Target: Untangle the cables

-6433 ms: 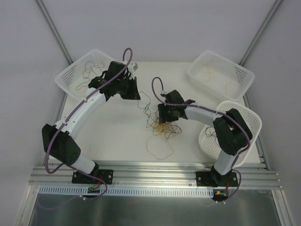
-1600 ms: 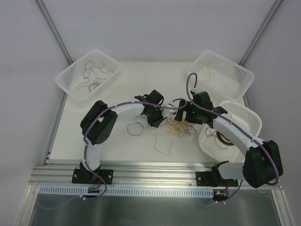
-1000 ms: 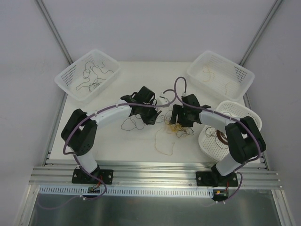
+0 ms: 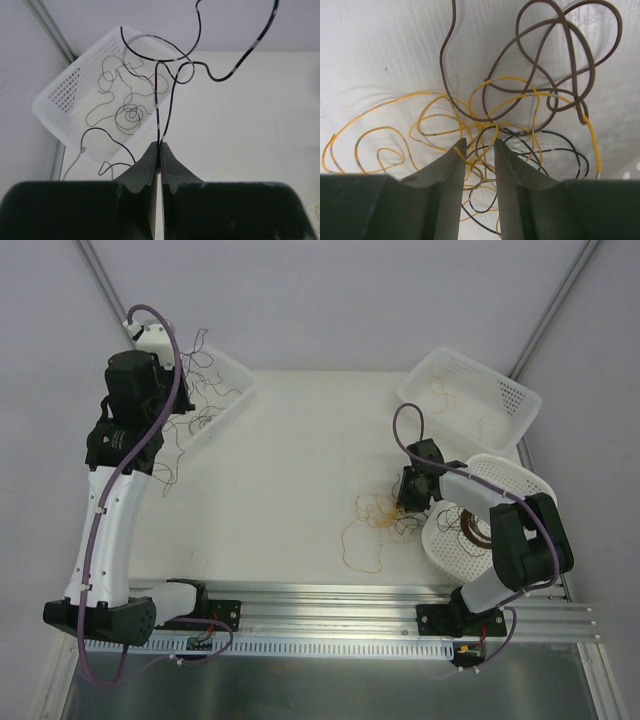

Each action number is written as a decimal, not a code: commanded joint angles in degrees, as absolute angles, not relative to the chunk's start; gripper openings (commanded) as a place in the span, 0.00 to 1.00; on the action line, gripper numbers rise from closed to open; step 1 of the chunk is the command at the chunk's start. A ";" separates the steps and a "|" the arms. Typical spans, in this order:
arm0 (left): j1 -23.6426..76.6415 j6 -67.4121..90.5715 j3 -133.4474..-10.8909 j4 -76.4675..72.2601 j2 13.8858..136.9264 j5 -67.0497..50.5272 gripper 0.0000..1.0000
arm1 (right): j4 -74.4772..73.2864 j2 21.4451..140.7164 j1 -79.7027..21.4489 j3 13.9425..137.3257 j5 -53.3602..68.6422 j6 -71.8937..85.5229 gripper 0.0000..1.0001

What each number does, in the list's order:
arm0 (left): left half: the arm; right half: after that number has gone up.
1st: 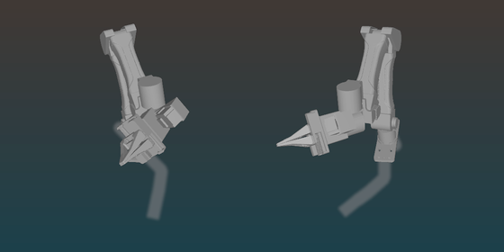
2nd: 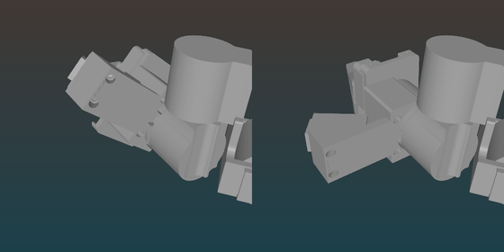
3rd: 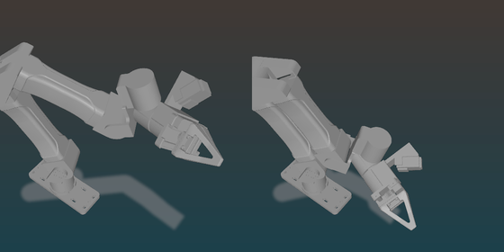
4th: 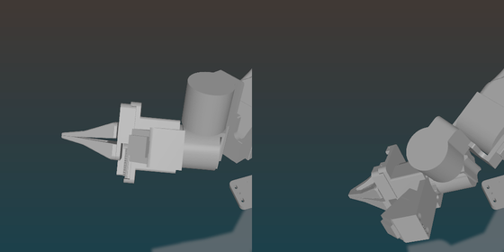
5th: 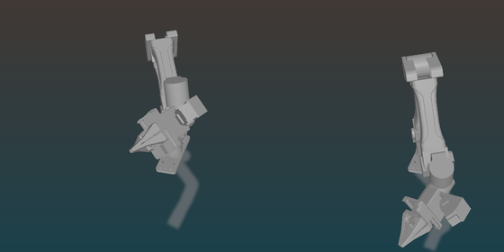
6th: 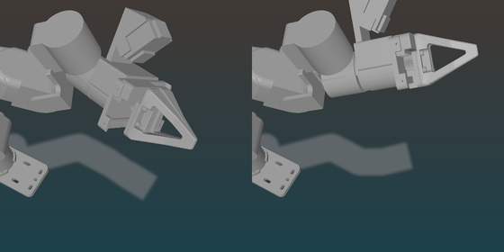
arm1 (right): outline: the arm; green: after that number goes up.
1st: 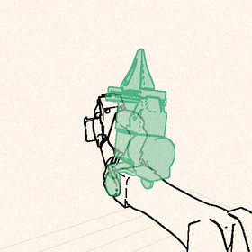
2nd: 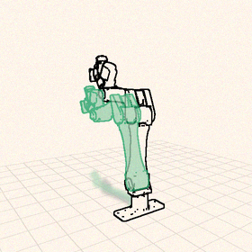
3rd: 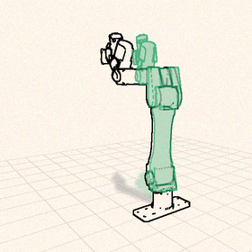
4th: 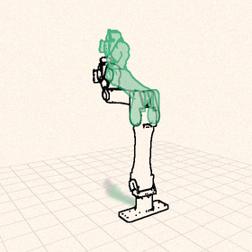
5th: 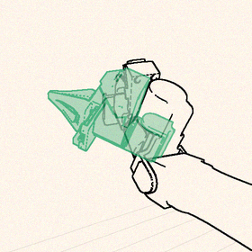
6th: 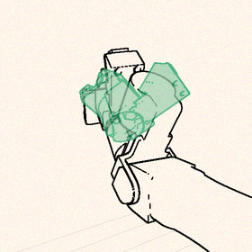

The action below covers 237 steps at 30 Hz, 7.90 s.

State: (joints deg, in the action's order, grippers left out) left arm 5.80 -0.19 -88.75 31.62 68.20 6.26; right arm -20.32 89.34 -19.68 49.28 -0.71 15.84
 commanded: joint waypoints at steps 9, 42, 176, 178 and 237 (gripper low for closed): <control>5.98 2.55 -104.56 34.63 75.31 0.09 0.00 | -26.10 82.27 -19.42 59.49 6.31 10.20 0.68; -10.45 -0.09 -110.14 9.94 115.49 -15.03 0.00 | -34.71 76.02 -20.48 65.30 10.99 -4.13 0.88; 24.08 21.97 -69.43 19.16 110.74 -14.42 0.00 | -19.15 93.35 -40.61 71.72 24.43 -8.69 0.01; 24.00 21.97 -69.26 19.07 111.18 -14.07 0.00 | -21.88 89.31 -39.73 73.03 24.43 -9.31 0.01; 15.38 17.58 -60.64 19.16 86.58 -17.22 0.79 | -19.69 65.12 -21.80 76.65 18.73 3.24 0.01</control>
State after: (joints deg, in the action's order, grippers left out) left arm 14.06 19.79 -60.16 19.49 91.26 -13.96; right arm -17.28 62.59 -22.04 80.95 16.36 -2.61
